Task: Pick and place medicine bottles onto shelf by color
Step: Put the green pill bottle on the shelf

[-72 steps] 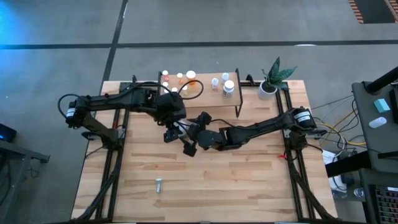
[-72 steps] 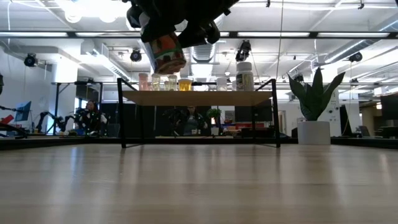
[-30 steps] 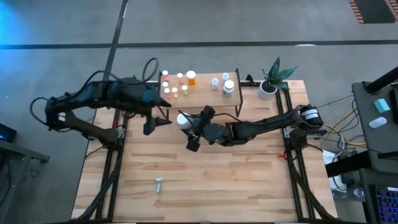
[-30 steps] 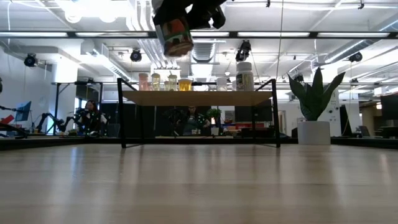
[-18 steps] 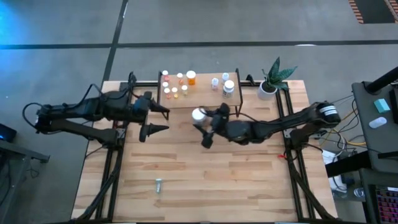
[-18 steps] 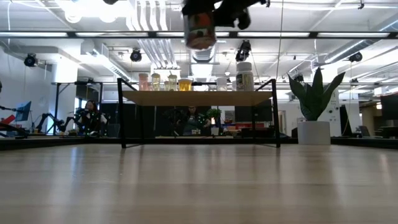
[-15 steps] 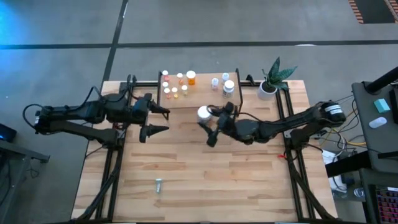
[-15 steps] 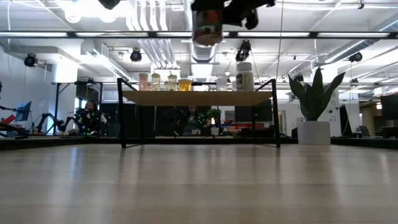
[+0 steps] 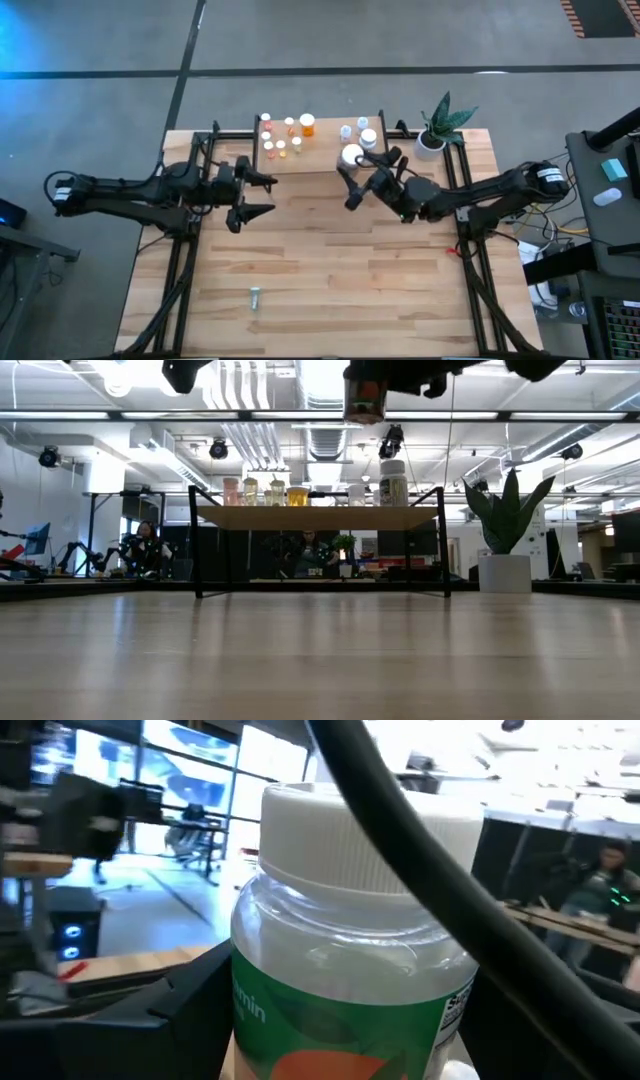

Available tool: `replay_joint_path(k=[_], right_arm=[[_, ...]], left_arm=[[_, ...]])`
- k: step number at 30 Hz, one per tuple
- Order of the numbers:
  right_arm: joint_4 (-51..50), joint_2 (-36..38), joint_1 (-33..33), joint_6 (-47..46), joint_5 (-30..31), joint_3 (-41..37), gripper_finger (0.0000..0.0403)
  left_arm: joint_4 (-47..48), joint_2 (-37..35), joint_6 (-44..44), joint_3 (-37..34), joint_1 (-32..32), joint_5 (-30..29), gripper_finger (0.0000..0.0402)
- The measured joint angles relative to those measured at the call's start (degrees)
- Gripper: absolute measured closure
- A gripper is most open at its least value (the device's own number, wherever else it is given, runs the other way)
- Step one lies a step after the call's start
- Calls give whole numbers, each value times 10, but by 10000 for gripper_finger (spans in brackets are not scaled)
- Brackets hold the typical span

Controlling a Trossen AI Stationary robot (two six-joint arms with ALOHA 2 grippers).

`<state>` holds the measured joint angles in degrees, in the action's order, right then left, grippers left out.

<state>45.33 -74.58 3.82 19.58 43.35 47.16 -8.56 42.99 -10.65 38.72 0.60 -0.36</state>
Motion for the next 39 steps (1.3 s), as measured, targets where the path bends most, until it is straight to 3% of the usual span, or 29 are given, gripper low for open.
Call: replay_joint_path(k=[8, 15, 21, 36, 39], right_arm=[[5, -22, -73, -86, -93, 0, 106], [73, -67, -109, -70, -94, 1, 106], [83, -98, -153, -128, -135, 1, 106], [103, -111, -142, -105, -139, 1, 106], [103, -110, -143, -126, -167, 1, 106]], left_arm=[[-1, 12, -10, -1, 0, 0, 85], [-3, 10, -8, -1, 0, -1, 85], [-5, 8, -8, -1, 0, -1, 85], [-4, 11, -9, -8, -1, -1, 85], [-6, 17, -10, -9, -1, -1, 85]])
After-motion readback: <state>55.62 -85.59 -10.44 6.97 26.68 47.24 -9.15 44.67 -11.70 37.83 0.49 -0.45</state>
